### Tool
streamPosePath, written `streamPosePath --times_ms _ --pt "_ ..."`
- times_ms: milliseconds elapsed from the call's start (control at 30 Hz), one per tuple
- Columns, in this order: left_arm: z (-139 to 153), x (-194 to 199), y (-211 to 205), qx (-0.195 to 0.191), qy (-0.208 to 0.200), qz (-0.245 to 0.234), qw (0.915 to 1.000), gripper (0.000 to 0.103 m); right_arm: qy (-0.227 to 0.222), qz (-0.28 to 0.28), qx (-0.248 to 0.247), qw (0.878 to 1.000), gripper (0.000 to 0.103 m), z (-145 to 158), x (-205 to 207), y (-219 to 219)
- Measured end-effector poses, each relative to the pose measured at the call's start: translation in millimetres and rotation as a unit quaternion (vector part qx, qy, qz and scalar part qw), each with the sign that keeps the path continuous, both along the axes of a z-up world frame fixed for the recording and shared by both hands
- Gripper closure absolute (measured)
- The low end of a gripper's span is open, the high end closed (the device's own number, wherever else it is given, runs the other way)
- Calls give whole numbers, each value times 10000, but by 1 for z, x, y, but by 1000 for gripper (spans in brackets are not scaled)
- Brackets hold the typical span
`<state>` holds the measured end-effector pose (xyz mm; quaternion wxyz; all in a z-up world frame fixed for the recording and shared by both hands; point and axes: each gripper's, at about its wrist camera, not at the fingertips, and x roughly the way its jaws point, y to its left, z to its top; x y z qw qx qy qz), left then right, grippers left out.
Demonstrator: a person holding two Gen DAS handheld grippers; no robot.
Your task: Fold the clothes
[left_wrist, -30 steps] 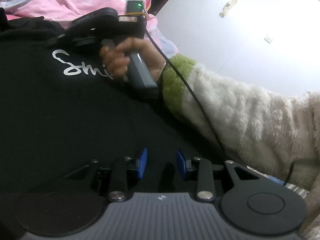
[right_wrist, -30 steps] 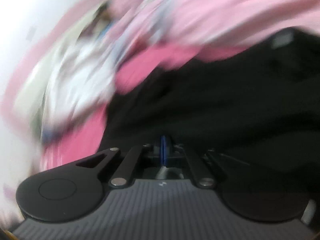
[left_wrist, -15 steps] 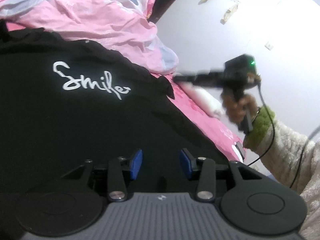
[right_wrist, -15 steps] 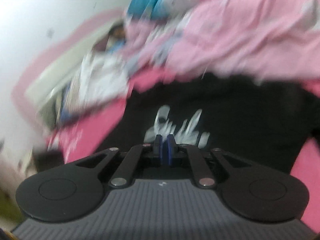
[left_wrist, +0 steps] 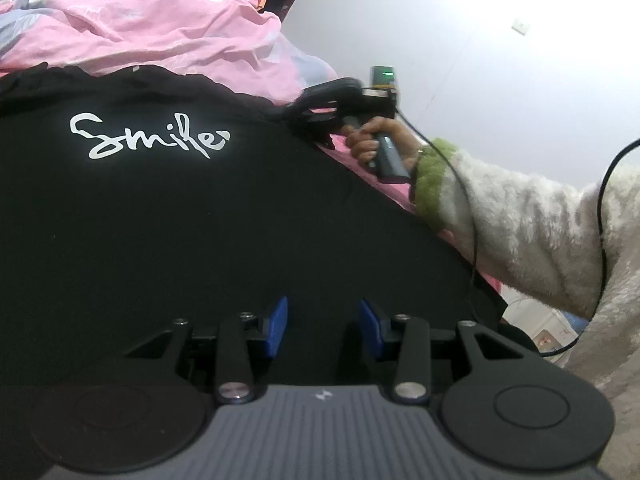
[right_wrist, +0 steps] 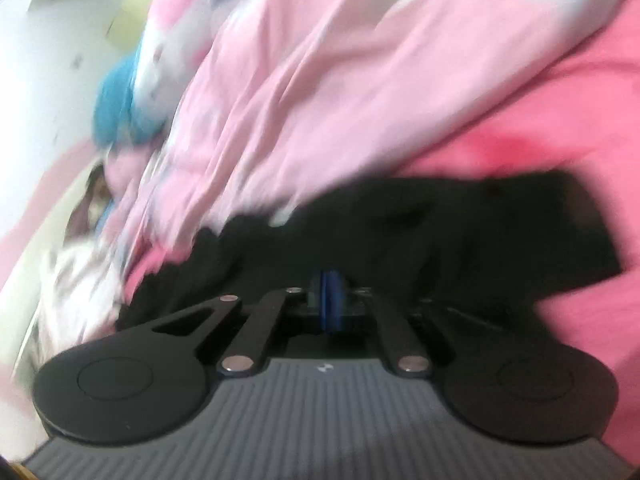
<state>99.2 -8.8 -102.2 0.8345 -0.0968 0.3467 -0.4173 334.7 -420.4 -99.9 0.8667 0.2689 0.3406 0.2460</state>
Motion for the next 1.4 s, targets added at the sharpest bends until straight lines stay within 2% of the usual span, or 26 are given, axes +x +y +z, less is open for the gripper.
streamPosePath --times_ms 33,67,133,200,300,367,467,567,633,667,733,767,800,833,900,967,1033,1067,1133,1167,1200,1233,1267,1333,1400 --pt "-1 1 1 -40 29 3 10000 62 -135 79 25 9999 98 7 -8 -1" --pt "-2 2 2 -82 61 7 9999 62 -235 395 62 9989 98 14 -19 4" --pt "-4 5 4 -167 125 16 9998 62 -302 1292 18 9912 98 22 -41 30" --pt "-3 6 5 -193 155 59 9997 62 -169 2195 -170 9753 98 24 -55 57" --pt "3 4 7 -183 132 188 9996 62 147 3473 -655 9353 98 10 -61 114" --pt "10 -2 10 -237 93 319 9992 61 193 3694 -706 9264 102 1 -55 132" --pt "21 -10 11 -181 -51 348 9992 60 102 3054 -483 9509 103 -3 -15 126" --pt "27 -17 5 -81 -144 209 9996 60 212 1533 -257 9876 103 -8 18 85" --pt "28 -20 0 -21 -168 64 9998 60 159 456 -144 9987 98 -5 22 54" --pt "28 -22 -3 4 -172 -7 9999 60 109 289 -46 9995 98 -2 18 45" --pt "27 -25 -6 33 -167 -147 9997 60 -131 831 238 9962 98 12 -5 44" --pt "26 -26 -7 27 -162 -221 9996 60 -219 1402 298 9894 97 19 -20 56" --pt "24 -27 -8 42 -139 -277 9995 60 -293 2050 329 9778 97 27 -36 71" --pt "21 -27 -9 72 -102 -320 9994 60 -321 2729 270 9611 97 32 -52 92" --pt "15 -27 -12 159 -8 -336 9993 60 -191 3956 -8 9182 95 29 -81 137" --pt "11 -26 -14 206 36 -324 9993 60 113 4983 -316 8664 95 17 -106 182" --pt "10 -28 -14 243 14 -317 9992 60 345 5518 -612 8310 96 3 -119 222" --pt "9 -29 -14 262 -3 -315 9992 60 377 5452 -584 8354 100 1 -112 228" --pt "10 -30 -15 292 -33 -323 9990 60 389 5122 -416 8570 100 0 -90 231" --pt "11 -31 -15 300 -46 -336 9990 60 278 4591 -434 8869 99 2 -73 220" --pt "11 -32 -15 295 -47 -349 9989 60 217 3830 -511 9221 96 4 -53 203" --pt "12 -33 -15 281 -40 -361 9989 60 238 3037 -570 9508 96 6 -38 183" --pt "13 -33 -14 267 -33 -374 9989 60 368 2283 -449 9719 96 6 -25 160" --pt "17 -33 -14 198 -63 -407 9990 60 345 1328 -156 9904 92 16 -26 110" --pt "20 -33 -16 95 -87 -449 9989 60 53 1404 -30 9901 92 29 -52 84"
